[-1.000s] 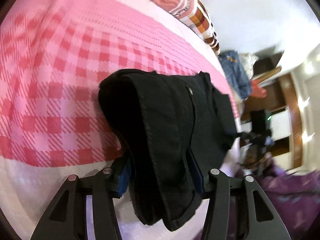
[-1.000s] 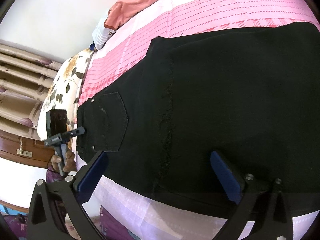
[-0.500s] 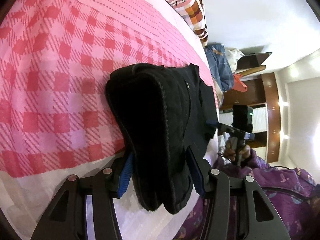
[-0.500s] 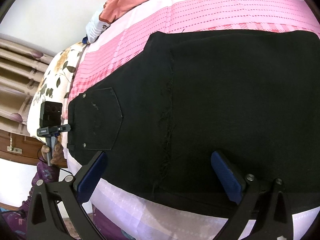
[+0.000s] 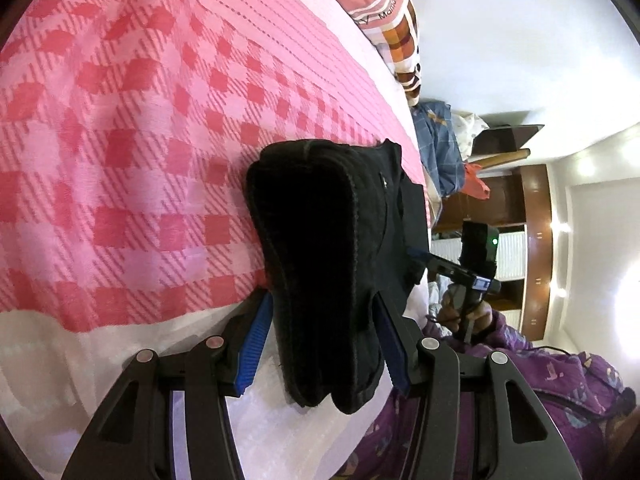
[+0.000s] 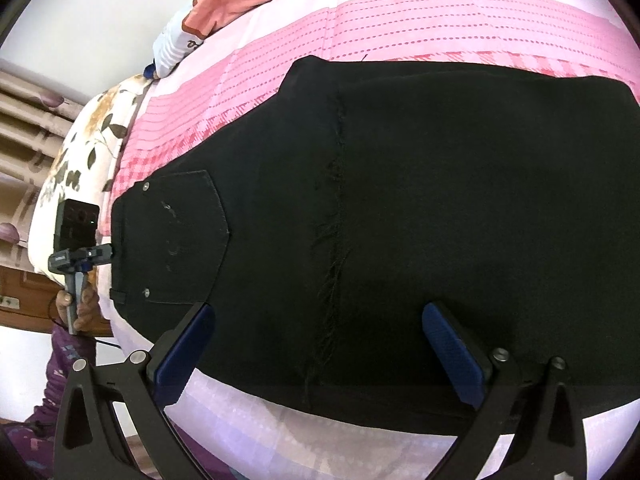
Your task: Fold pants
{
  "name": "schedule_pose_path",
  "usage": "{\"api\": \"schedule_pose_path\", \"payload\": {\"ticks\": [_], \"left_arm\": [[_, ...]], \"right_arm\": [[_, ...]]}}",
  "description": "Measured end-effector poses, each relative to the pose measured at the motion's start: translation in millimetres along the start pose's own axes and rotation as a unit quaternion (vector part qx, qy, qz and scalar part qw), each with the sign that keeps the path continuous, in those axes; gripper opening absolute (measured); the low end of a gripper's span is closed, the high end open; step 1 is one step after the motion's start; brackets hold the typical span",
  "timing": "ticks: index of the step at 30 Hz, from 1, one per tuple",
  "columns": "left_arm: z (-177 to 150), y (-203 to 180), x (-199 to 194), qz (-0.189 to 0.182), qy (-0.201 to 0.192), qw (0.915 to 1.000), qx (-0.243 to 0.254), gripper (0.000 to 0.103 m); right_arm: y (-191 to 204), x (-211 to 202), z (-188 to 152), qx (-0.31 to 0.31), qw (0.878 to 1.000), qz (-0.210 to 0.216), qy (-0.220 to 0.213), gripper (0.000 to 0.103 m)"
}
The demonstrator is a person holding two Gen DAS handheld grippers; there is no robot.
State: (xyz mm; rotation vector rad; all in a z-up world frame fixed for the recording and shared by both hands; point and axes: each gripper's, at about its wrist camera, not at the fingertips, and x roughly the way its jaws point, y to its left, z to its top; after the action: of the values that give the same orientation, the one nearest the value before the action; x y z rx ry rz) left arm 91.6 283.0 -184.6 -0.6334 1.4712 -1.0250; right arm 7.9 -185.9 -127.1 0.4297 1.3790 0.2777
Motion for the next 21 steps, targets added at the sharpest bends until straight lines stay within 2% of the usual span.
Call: {"api": "schedule_pose_path", "payload": {"ticks": [3, 8, 10, 14, 18, 21], "left_arm": [[3, -1, 5, -0.019, 0.004, 0.9998, -0.002, 0.053], [7, -8, 18, -0.027, 0.005, 0.9996, -0.002, 0.054], [6, -9, 18, -0.032, -0.018, 0.9993, -0.002, 0.054], [-2, -16, 18, -0.015, -0.075, 0.9970, 0.005, 0.051], [-14, -23, 19, 0.022, -0.115, 0.9930, -0.006, 0.042], [-22, -29, 17, 0.034, -0.144, 0.9887, -0.022, 0.035]], "right_arm": [[0, -1, 0, 0.004, 1.000, 0.000, -0.001, 0.103], [-2, -2, -1, 0.012, 1.000, 0.004, -0.005, 0.103], [-2, -2, -1, 0.012, 1.000, 0.003, -0.006, 0.103], [-2, -2, -2, 0.008, 1.000, 0.008, -0.007, 0.103], [-4, -2, 0, 0.013, 1.000, 0.017, -0.009, 0.103], [-7, -3, -1, 0.022, 0.999, 0.031, -0.012, 0.103]]}}
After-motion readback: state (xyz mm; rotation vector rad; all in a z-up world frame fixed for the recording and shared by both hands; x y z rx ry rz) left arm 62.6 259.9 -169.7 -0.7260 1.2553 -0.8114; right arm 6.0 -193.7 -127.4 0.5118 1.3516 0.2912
